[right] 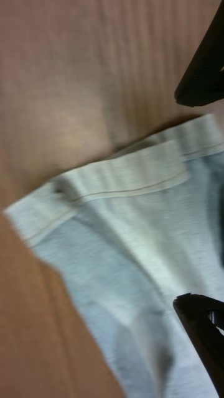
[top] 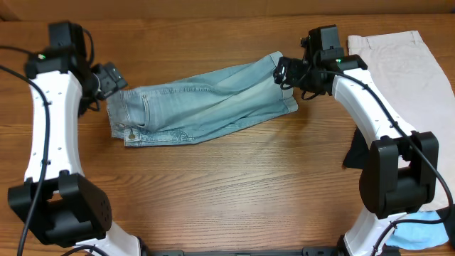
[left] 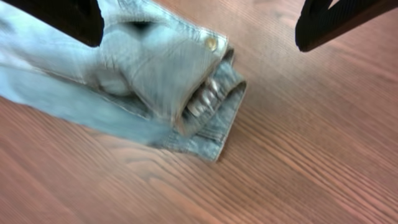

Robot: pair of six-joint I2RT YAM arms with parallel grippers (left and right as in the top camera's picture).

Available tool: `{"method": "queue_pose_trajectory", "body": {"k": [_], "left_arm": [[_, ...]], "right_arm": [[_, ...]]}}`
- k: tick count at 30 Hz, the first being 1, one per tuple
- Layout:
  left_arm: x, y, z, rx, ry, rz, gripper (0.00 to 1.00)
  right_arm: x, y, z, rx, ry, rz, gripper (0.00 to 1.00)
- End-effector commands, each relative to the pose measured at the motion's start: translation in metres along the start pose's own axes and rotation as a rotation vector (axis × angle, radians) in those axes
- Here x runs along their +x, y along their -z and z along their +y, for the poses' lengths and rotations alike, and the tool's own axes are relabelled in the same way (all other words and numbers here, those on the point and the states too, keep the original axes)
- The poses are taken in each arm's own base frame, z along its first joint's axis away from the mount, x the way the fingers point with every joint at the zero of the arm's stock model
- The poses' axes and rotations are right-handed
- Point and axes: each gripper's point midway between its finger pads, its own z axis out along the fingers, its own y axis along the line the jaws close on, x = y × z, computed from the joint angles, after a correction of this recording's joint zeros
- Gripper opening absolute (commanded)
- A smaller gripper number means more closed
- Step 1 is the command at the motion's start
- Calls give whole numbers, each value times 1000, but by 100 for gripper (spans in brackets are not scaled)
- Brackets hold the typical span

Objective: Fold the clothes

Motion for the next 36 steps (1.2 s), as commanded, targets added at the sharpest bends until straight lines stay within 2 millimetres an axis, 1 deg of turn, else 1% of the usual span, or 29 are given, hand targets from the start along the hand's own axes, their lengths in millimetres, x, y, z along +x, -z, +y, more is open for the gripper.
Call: {"method": "queue_pose_trajectory", "body": {"k": [1, 4, 8, 11, 14, 16, 17, 19, 22, 23, 25, 27, 30, 33, 36], "left_arm": [[-4, 22, -7, 43, -102, -2, 100], [5, 21, -3, 27, -142, 38, 99], [27, 9, 3, -6, -159, 129, 95], [48, -4, 1, -19, -184, 193, 89], [69, -21, -5, -29, -224, 236, 85], [79, -35, -17, -6, -252, 244, 76], [83, -42, -22, 3, -267, 239, 66], [89, -55, -34, 21, -296, 213, 53], [90, -75, -49, 40, -327, 148, 27], [88, -81, -51, 31, -317, 121, 22], [84, -91, -49, 4, -277, 71, 13], [84, -99, -46, -7, -252, 52, 6], [90, -106, -41, -24, -250, 62, 4], [96, -113, -31, -65, -255, 75, 4], [104, -122, -22, -99, -249, 93, 4]], "right_arm": [[2, 10, 16, -50, 29, 26, 100], [19, 10, 16, -52, 17, 97, 99], [37, 10, 22, -51, 51, 158, 94], [47, 8, 35, -60, 93, 181, 89], [47, 5, 52, -68, 145, 152, 82], [40, 2, 62, -68, 177, 105, 70], [36, 1, 67, -70, 192, 78, 61], [28, -3, 75, -64, 217, 26, 46], [19, -13, 82, -55, 240, -27, 22], [19, -18, 83, -56, 243, -27, 15], [22, -29, 81, -54, 241, -15, 7], [30, -42, 75, -41, 235, 23, 4], [49, -58, 63, -13, 224, 103, 4], [63, -66, 56, 1, 215, 159, 4], [69, -67, 52, 14, 210, 187, 4]]}}
